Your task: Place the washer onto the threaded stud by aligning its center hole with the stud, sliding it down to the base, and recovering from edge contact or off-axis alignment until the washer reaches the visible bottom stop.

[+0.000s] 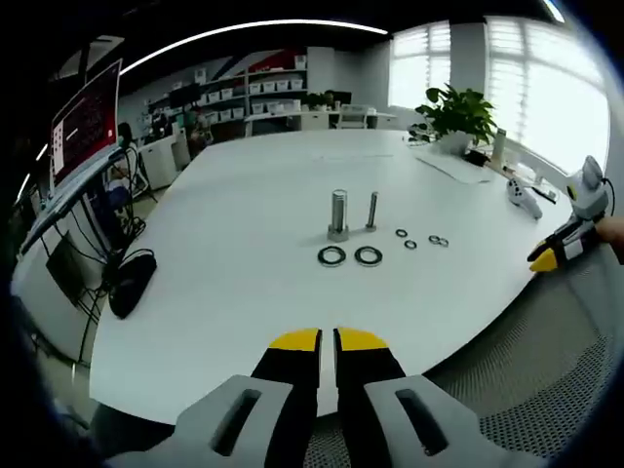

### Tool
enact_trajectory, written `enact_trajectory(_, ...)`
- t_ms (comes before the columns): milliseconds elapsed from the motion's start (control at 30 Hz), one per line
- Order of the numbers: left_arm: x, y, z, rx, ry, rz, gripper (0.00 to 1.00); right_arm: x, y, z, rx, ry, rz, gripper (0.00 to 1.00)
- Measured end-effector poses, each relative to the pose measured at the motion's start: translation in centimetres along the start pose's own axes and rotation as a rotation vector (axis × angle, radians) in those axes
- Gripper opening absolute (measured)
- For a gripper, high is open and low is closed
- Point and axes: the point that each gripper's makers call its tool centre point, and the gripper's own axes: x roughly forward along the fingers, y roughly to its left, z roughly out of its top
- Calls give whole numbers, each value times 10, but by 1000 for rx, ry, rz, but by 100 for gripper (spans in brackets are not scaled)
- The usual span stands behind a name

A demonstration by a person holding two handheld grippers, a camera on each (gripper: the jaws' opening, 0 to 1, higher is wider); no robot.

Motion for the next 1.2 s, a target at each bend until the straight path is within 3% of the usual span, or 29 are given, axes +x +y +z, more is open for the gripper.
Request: enact_trajectory(1200, -1, -1, 0, -9, -5, -6, 2, 3, 1, -10, -11, 60, 12, 24)
